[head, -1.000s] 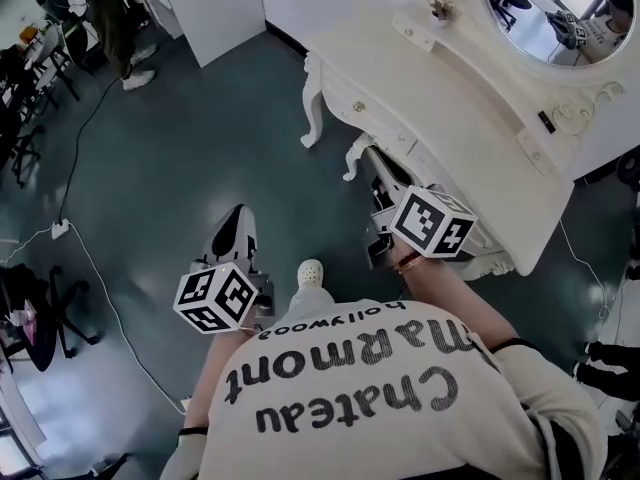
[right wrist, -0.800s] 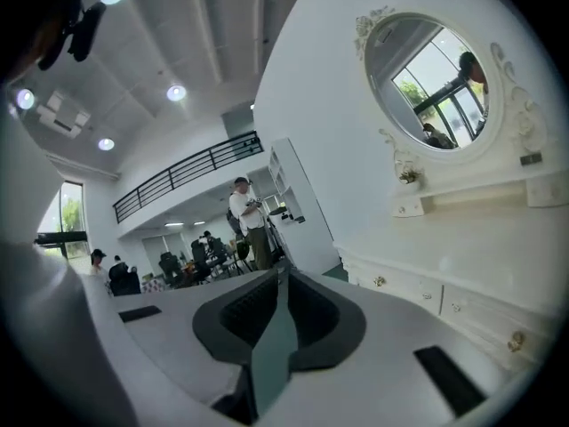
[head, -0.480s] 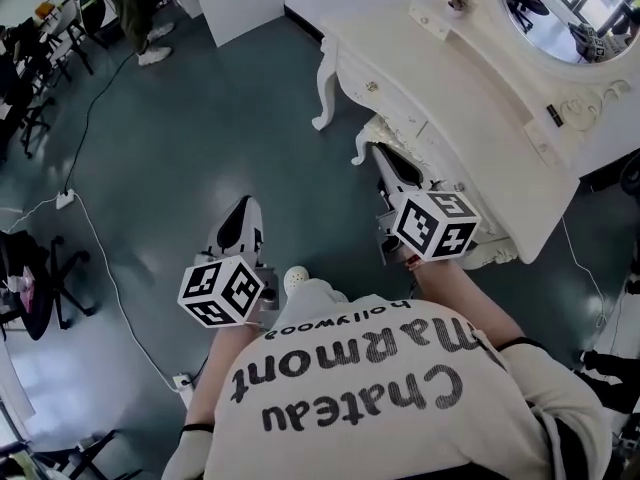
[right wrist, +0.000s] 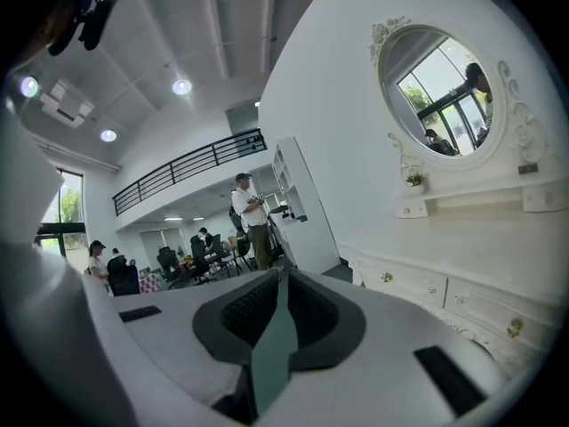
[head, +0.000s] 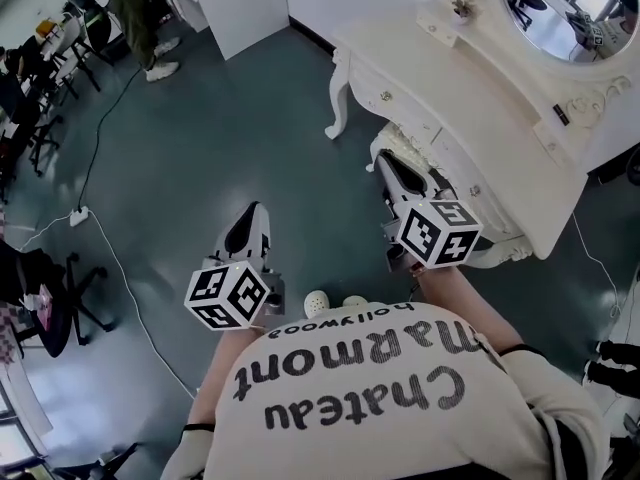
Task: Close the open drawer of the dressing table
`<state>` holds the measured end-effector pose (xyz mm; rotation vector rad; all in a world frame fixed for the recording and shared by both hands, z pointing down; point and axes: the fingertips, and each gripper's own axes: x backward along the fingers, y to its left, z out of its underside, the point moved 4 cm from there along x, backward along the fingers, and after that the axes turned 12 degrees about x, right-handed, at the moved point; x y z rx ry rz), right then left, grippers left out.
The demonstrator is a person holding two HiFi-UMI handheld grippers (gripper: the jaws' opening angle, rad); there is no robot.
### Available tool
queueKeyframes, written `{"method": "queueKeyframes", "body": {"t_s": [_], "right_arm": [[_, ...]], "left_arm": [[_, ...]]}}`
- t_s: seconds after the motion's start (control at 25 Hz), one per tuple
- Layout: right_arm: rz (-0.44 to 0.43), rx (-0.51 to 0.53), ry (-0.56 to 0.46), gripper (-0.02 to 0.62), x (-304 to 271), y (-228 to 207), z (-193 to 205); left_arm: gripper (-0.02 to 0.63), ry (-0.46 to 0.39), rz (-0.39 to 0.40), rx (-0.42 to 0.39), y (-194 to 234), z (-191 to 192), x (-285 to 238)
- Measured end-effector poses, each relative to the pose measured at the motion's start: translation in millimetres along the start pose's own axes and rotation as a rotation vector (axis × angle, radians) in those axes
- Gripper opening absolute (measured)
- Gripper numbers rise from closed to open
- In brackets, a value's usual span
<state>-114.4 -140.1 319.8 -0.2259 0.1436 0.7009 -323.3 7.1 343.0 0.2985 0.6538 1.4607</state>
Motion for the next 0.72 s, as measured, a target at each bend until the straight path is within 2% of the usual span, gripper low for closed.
{"method": "queueKeyframes", "body": {"t_s": [0.32, 0.72], "right_arm": [[0.034, -0.003, 0.007, 0.055, -8, 2, -1], [0.050, -0.012, 0.017, 0.055, -13, -9, 0]], "left_arm": [[0.008, 0.002, 0.011, 0.020, 16, -12, -9], [0.008, 0.006, 0.017, 0.021, 16, -14, -23]]}}
